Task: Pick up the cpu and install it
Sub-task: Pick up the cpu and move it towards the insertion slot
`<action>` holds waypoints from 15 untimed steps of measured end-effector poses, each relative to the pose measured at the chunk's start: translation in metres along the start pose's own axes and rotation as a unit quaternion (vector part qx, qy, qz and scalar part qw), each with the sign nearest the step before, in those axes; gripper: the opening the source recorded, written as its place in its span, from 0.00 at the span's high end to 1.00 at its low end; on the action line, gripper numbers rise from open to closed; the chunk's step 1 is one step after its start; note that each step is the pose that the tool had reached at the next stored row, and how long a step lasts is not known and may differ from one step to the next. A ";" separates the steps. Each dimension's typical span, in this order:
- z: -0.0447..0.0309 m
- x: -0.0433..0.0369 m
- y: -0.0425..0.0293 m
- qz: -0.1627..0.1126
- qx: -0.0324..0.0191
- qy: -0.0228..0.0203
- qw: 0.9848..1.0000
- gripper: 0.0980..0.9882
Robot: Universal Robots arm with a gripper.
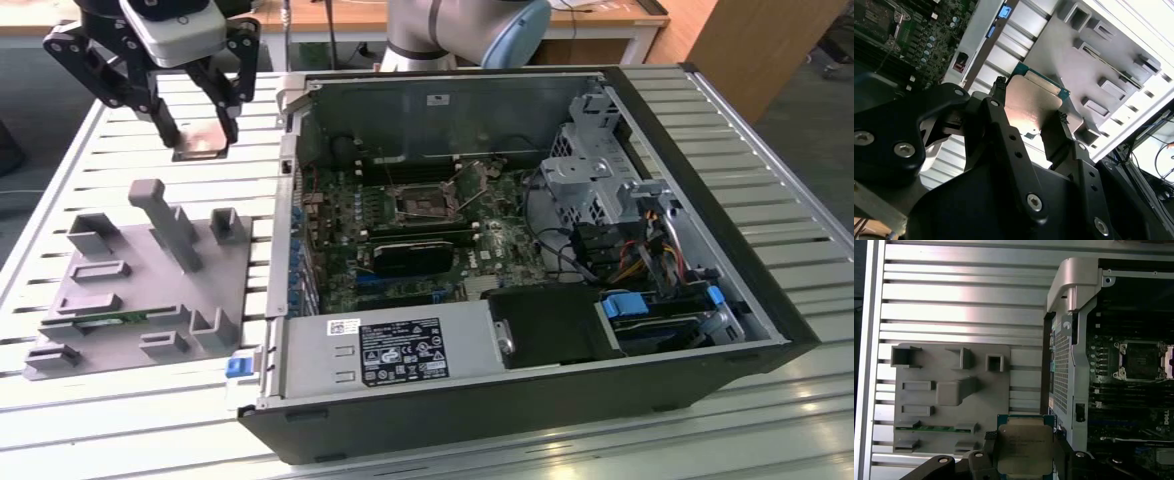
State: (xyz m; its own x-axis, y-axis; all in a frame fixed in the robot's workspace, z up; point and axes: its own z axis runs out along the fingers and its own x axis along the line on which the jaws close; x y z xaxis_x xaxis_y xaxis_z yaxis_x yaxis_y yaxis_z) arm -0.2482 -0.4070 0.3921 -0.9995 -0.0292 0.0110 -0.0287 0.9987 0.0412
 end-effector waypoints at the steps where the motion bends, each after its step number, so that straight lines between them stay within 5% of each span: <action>1: 0.0000 -0.0005 0.0000 0.000 0.000 0.000 1.000 0.51; 15: -0.0001 -0.0095 -0.0003 0.000 0.000 0.000 1.000 0.51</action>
State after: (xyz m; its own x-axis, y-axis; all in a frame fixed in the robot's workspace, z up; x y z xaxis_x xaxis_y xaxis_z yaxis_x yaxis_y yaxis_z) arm -0.2387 -0.4070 0.3921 -0.9995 -0.0294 0.0110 -0.0289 0.9987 0.0412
